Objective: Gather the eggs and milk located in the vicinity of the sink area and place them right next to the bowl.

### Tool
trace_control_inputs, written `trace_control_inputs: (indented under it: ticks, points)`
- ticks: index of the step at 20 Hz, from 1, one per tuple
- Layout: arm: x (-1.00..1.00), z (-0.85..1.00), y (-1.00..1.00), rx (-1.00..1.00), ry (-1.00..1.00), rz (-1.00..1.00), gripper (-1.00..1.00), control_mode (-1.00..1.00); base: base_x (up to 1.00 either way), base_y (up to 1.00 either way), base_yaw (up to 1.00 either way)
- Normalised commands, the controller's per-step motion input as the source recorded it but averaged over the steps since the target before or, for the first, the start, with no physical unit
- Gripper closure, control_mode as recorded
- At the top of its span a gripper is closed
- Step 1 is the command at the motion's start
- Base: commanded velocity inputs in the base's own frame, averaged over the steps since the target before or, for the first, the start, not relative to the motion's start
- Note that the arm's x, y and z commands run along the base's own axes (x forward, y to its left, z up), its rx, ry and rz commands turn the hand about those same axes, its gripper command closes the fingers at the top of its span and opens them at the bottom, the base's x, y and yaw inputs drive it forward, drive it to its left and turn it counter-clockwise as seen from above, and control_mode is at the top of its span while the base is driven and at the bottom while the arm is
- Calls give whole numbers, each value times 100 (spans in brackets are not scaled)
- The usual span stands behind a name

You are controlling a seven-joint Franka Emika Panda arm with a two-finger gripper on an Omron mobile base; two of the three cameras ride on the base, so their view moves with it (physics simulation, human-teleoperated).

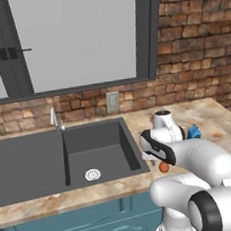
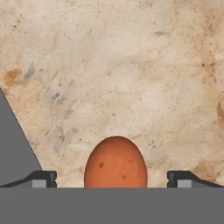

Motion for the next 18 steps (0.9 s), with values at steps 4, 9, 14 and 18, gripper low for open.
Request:
trace_control_inputs:
  ticks: [4, 9, 14, 18]
  points:
    - [0, -33, 0, 0, 1, -1, -100, -100, 0, 0, 0]
    - [0, -7, 0, 0, 0, 0, -100, -100, 0, 0, 0]
    - [0, 0, 0, 0, 0, 0, 100, -100, 0, 0, 0]
    - [-9, 0, 0, 0, 0, 0, 100, -100, 0, 0, 0]
